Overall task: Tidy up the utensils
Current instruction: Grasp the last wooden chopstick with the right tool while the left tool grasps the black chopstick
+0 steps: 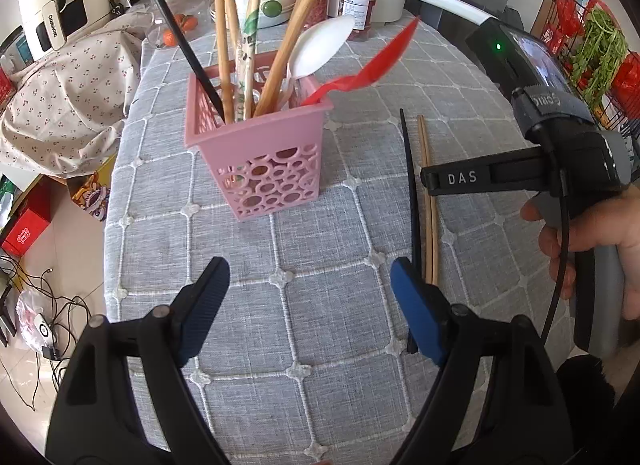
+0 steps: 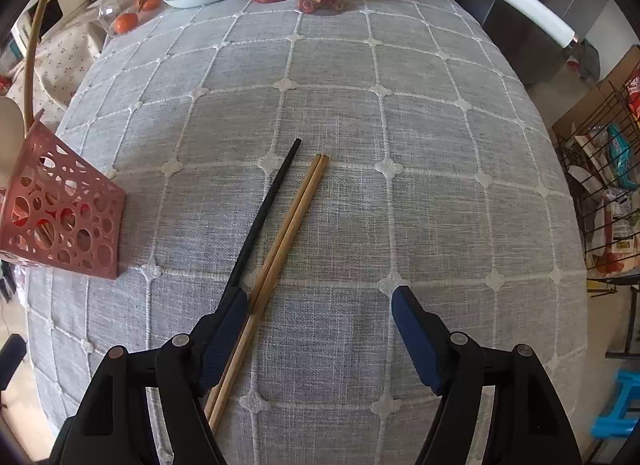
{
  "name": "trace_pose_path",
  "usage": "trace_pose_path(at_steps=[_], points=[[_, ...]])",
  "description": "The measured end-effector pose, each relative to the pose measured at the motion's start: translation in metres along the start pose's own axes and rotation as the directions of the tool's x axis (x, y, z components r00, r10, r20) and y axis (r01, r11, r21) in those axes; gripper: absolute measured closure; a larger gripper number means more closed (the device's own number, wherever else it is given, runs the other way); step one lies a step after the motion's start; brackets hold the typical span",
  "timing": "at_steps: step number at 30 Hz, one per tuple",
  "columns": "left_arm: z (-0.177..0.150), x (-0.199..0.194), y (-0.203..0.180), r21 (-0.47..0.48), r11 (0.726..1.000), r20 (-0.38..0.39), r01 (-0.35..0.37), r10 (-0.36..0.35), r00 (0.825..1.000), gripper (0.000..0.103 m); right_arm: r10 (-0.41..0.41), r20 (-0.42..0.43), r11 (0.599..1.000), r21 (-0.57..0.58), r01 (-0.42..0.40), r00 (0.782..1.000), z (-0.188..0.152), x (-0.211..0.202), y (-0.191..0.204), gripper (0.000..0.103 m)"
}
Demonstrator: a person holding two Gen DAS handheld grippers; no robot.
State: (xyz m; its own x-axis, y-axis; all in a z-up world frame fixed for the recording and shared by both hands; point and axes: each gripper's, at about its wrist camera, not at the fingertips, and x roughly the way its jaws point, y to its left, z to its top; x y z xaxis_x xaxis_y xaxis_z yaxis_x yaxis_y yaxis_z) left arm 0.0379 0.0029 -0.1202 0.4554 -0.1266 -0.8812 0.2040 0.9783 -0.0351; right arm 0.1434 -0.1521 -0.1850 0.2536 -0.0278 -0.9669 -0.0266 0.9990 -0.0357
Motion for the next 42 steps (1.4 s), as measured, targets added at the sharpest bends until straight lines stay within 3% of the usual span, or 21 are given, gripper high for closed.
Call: trace_pose_path(at_steps=[1,4,6,8,11,20,22,24,26,36,42], points=[[0.000,0.000,0.000,0.002,1.000,0.001,-0.001,0.001,1.000,0.020,-0.002,-0.004,1.000,0.005,0.002,1.000,0.000,0.000,0.000,0.029],[0.000,0.000,0.000,0.000,1.000,-0.002,0.003,-0.003,1.000,0.020,0.025,-0.012,1.000,-0.003,-0.025,1.000,0.000,0.004,0.005,0.044],[0.000,0.000,-0.001,0.003,1.000,-0.005,0.020,-0.020,1.000,0.020,0.040,0.000,0.999,-0.012,-0.040,0.999,-0.001,0.001,0.008,0.057],[0.001,0.000,-0.005,0.011,0.999,-0.008,0.037,-0.036,0.999,0.020,0.048,-0.006,0.999,-0.016,-0.048,0.999,-0.002,-0.001,0.004,0.085],[0.002,-0.001,-0.015,0.040,0.997,-0.012,0.058,-0.058,0.998,0.020,0.092,-0.022,0.996,0.002,-0.092,0.996,-0.004,-0.001,-0.012,0.095],[0.007,0.011,-0.076,0.187,0.980,0.007,0.070,-0.073,0.997,0.023,0.154,0.010,0.985,0.078,-0.154,0.988,-0.020,-0.020,-0.071,0.095],[0.012,0.020,-0.088,0.199,0.977,0.004,0.075,-0.077,0.997,0.029,0.160,0.021,0.983,0.082,-0.161,0.987,-0.023,-0.026,-0.081,0.095],[0.020,0.031,-0.098,0.208,0.976,0.006,0.068,-0.071,0.997,0.045,0.169,0.028,0.981,0.087,-0.171,0.985,-0.032,-0.030,-0.089,0.095],[0.030,0.044,-0.105,0.221,0.974,0.006,0.046,-0.048,0.999,0.054,0.175,0.029,0.980,0.087,-0.177,0.984,-0.036,-0.033,-0.096,0.095],[0.057,0.086,-0.095,0.128,0.991,-0.030,-0.034,0.038,0.999,0.071,0.218,0.024,0.969,0.110,-0.219,0.976,-0.041,-0.033,-0.127,0.095],[0.061,0.092,-0.083,0.035,0.999,-0.067,0.040,-0.037,0.997,0.078,0.226,0.020,0.967,0.117,-0.226,0.974,-0.041,-0.030,-0.132,0.095]])
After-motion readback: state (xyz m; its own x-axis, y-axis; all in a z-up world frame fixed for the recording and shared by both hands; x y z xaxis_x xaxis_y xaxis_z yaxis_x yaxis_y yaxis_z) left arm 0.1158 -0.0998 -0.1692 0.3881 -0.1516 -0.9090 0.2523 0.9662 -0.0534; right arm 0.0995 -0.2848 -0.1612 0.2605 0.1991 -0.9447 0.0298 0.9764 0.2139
